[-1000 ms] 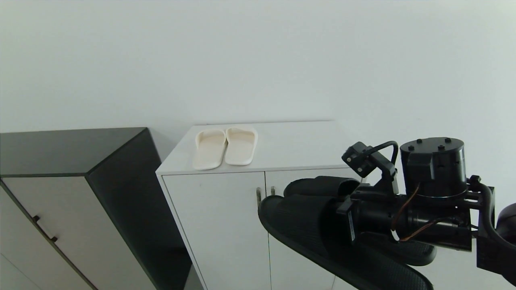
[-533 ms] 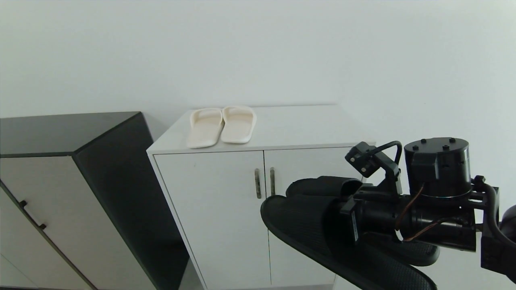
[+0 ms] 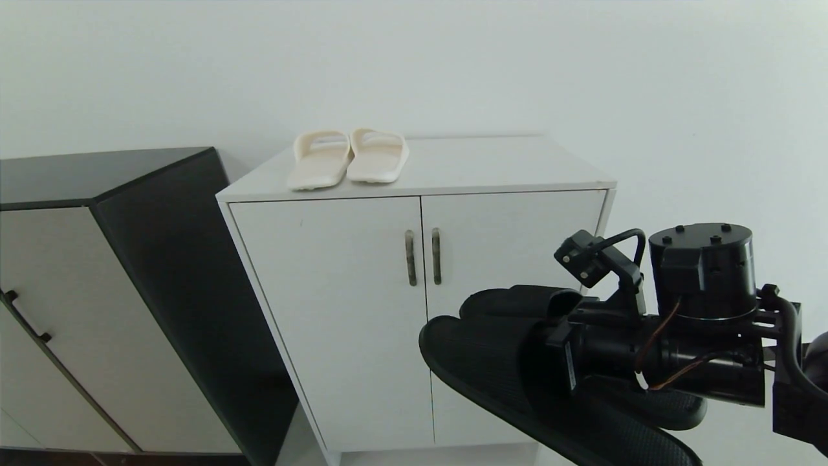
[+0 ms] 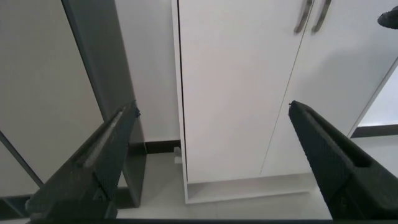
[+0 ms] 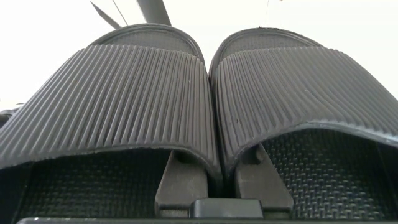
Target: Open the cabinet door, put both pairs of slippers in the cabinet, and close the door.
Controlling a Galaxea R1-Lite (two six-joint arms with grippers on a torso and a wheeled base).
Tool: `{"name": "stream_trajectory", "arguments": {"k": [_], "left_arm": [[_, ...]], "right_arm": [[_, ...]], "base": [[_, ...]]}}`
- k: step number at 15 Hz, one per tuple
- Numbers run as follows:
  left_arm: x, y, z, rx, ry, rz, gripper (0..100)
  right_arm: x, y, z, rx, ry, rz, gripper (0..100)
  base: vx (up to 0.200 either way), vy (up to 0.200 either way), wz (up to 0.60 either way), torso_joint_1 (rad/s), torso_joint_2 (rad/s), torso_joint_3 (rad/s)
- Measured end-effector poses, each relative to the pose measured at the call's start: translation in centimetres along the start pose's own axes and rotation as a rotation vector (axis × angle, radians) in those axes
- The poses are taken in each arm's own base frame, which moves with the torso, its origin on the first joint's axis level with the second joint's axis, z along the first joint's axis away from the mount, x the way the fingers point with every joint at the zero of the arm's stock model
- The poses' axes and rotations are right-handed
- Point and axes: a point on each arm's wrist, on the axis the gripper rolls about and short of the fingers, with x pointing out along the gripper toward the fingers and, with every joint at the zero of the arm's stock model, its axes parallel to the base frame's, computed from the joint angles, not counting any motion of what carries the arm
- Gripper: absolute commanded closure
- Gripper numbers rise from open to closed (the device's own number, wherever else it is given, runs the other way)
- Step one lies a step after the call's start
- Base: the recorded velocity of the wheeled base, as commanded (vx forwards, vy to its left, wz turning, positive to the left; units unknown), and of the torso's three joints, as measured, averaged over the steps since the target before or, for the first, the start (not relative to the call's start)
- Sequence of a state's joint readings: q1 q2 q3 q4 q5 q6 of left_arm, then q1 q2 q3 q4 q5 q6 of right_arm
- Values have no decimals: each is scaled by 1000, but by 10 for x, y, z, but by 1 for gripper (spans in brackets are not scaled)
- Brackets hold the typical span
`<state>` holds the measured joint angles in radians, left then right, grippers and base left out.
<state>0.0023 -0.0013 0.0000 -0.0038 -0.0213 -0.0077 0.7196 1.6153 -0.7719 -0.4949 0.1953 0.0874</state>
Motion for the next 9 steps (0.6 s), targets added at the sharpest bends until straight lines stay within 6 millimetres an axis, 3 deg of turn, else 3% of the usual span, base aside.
{"name": "stream_trajectory", "arguments": {"k": [7, 9], "left_arm": [[0, 0, 2, 8, 0, -9, 0], [-3, -1, 22, -39, -34, -12, 0]], "right_arm": [[-2, 0, -3, -25, -2, 12, 100], [-2, 0, -3, -25, 1, 14, 100]], "base": [[0, 0, 0, -103, 454, 349], [0, 0, 0, -37, 440, 388]]}}
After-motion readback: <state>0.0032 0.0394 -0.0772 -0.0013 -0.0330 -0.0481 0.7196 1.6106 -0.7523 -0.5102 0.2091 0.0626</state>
